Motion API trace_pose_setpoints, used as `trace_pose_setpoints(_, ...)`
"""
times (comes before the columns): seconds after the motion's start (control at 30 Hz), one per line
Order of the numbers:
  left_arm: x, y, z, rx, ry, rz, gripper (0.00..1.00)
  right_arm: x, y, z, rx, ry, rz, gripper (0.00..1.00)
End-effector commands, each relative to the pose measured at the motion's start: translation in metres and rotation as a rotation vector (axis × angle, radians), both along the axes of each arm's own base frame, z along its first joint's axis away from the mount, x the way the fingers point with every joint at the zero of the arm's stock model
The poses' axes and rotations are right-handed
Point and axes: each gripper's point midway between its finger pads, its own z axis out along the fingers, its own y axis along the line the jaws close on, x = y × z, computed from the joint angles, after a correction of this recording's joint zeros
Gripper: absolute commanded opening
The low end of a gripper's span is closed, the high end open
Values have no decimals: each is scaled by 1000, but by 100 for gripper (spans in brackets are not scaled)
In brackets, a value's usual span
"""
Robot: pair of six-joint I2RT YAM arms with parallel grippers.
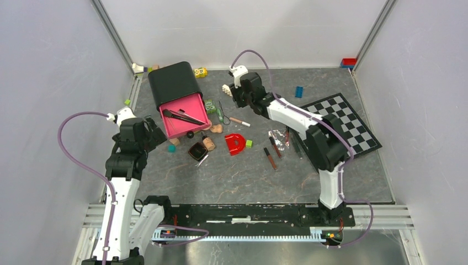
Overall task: Organize the makeup
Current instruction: Pick up the makeup tool from the center of the board.
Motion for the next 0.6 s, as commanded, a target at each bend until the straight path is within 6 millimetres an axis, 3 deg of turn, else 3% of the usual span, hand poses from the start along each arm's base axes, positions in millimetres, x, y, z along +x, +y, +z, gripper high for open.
trace_pose_setpoints(0.0,3,0,14,-6,-49,3,100,-4,25,-32,-74,110,98,40)
trace_pose_setpoints(0.37,4,0,14,-8,-50,-1,100,14,54,-81,-25,180,109,42)
trace_pose_setpoints(0.57,4,-1,13,-8,-45,-3,100,16,64,-95,23,194,112,43)
